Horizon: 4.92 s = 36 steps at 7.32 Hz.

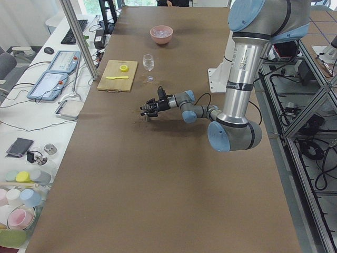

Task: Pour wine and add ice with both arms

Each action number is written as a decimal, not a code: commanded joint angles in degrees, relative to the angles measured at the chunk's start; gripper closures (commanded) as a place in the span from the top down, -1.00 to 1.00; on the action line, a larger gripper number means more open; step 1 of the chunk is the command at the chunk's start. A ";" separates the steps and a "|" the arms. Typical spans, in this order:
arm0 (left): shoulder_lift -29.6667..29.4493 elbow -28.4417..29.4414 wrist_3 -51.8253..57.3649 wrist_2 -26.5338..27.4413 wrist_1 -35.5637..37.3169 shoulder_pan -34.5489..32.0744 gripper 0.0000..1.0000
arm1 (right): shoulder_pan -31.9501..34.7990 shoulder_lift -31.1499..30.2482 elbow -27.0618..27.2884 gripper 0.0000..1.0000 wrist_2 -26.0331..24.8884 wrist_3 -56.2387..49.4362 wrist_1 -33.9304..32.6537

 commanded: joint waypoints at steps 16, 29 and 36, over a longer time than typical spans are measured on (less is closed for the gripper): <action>11.33 -16.72 -2.64 -5.45 1.04 8.52 0.96 | 0.00 -0.35 -0.18 1.00 -0.62 0.00 0.00; -8.61 -26.86 30.85 -77.34 42.37 -37.25 0.96 | -26.18 1.06 5.39 1.00 -14.84 10.72 12.60; -8.70 -26.15 30.85 -77.36 42.45 -37.71 0.96 | -29.09 2.11 -2.72 0.89 -15.29 10.11 19.78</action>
